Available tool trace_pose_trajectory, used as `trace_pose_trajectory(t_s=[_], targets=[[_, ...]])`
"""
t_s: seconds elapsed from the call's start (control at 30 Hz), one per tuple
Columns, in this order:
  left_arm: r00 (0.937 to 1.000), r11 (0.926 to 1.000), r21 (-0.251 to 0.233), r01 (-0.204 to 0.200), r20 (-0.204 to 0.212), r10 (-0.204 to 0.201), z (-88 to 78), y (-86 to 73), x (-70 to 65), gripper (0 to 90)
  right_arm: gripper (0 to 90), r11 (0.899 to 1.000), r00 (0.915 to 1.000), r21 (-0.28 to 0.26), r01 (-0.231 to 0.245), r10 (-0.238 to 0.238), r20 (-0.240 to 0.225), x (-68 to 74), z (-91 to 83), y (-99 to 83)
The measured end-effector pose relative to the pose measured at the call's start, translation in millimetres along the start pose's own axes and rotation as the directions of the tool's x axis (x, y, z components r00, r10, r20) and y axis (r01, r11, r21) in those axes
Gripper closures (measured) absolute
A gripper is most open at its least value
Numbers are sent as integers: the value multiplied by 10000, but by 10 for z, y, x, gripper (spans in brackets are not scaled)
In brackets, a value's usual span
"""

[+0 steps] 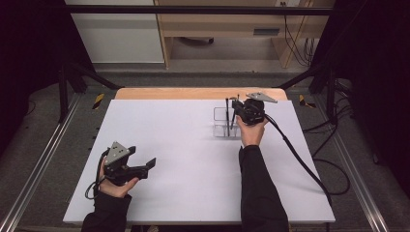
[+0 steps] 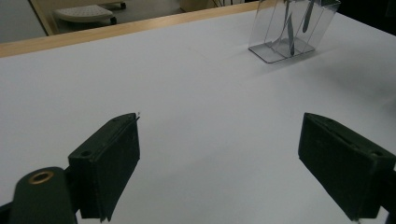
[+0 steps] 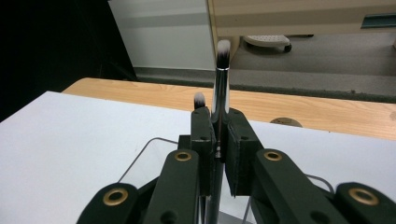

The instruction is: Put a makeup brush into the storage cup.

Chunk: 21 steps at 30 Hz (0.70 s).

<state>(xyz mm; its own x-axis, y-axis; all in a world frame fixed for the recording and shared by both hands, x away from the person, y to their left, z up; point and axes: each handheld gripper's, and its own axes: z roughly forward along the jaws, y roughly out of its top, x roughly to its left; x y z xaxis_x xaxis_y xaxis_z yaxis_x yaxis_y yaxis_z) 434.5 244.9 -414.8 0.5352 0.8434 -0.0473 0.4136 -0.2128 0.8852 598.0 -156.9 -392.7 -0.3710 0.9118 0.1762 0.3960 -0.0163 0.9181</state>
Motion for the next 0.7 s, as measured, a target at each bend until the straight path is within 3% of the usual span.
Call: trace_pose_trajectory(t_s=[0.43,0.7], targets=[[10000,10000,27,-24,-10,24,5,-2,-3,123,838,9995,9999,300,-122,122,29,-37,46,-143],[10000,10000,24,-23,-20,23,4,-2,-3,123,837,9984,9999,551,87,-95,138,-10,65,-191]])
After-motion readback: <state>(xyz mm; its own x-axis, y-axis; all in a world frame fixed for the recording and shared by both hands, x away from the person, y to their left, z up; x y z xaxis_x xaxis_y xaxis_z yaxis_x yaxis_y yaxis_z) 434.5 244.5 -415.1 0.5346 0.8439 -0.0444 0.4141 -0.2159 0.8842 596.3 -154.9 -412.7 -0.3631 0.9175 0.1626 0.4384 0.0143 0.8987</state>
